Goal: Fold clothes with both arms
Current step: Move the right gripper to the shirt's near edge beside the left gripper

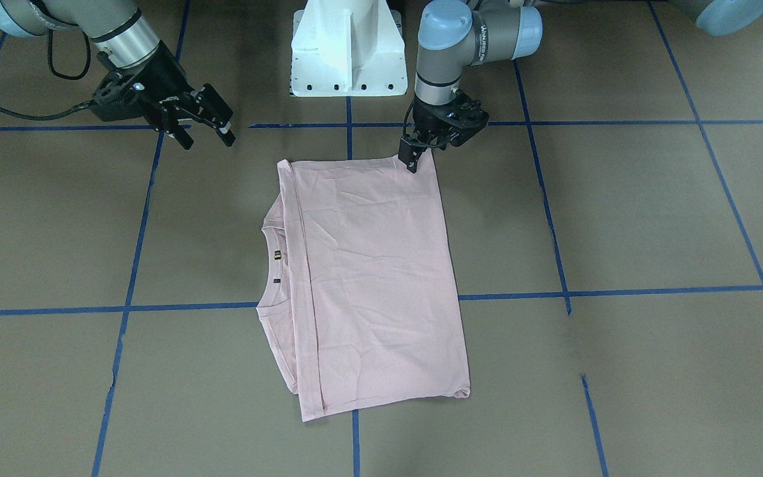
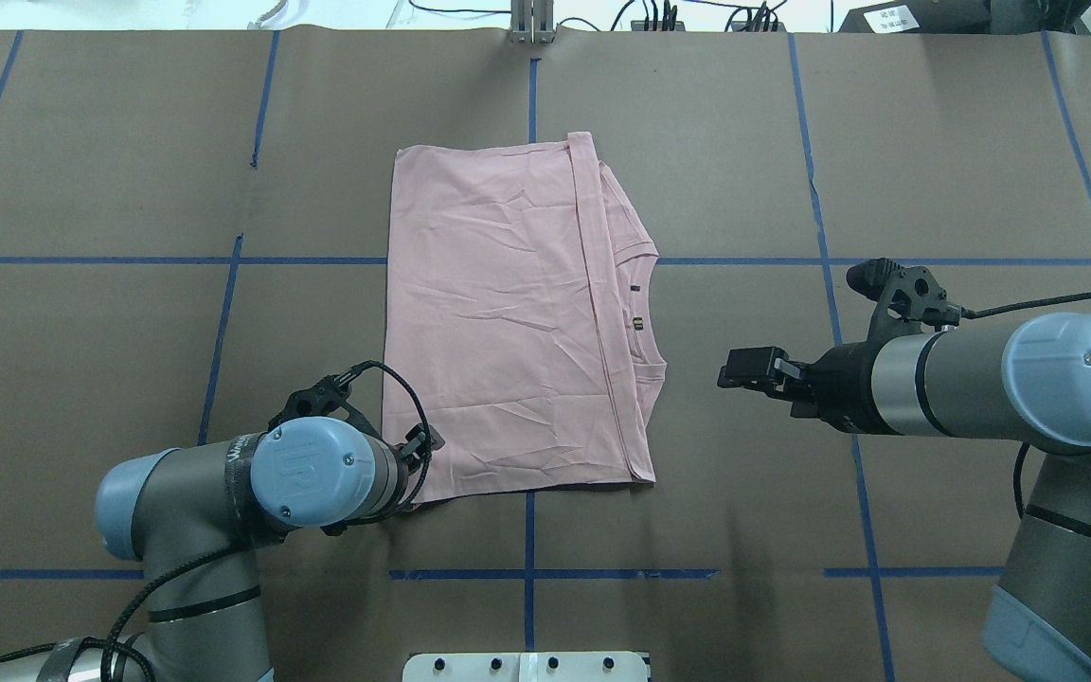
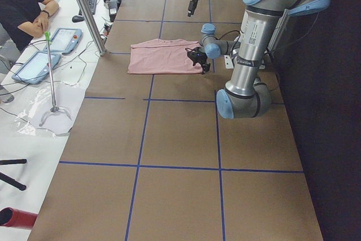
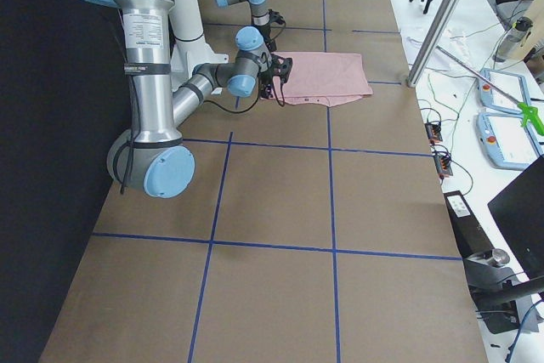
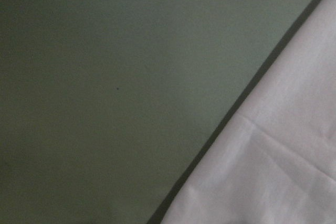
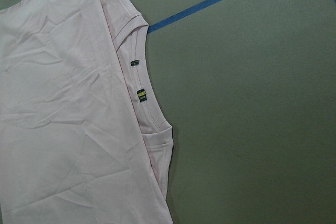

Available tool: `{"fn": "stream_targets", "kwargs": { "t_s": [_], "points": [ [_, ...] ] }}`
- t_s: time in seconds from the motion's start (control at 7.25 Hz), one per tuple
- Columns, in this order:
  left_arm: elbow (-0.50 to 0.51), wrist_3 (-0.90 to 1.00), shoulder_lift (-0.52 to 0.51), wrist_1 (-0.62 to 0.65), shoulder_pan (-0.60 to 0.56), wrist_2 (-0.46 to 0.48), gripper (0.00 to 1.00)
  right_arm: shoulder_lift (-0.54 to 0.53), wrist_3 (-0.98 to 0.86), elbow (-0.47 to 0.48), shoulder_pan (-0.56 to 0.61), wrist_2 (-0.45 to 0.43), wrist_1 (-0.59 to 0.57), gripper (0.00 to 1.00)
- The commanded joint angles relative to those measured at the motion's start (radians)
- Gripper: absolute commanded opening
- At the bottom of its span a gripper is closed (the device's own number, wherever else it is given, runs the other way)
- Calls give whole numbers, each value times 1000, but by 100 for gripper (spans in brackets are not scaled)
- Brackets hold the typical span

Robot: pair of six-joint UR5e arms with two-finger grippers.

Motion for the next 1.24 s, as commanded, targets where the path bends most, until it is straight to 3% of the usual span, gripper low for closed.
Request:
{"fn": "stream_targets", "kwargs": {
  "t_s": [0.0, 0.14, 0.28, 0.41, 0.69, 1.1],
  "points": [
    [2, -1, 0, 0, 22, 0, 94, 0, 0, 0, 0, 0, 0, 100],
    [2, -1, 0, 0, 24, 0, 86, 0, 0, -2, 0, 0, 0, 100],
    [2, -1, 0, 0, 24, 0, 66, 0, 0, -3, 0, 0, 0, 100],
    [-1, -1, 0, 0, 24, -1, 36, 0, 0, -5, 0, 0, 0, 100],
    [-6, 2, -3, -3, 24, -1, 0, 2, -1, -5, 0, 0, 0, 100],
    [-41, 11, -3, -3, 22, -3, 0, 0, 0, -14, 0, 0, 0, 100]
  ]
}}
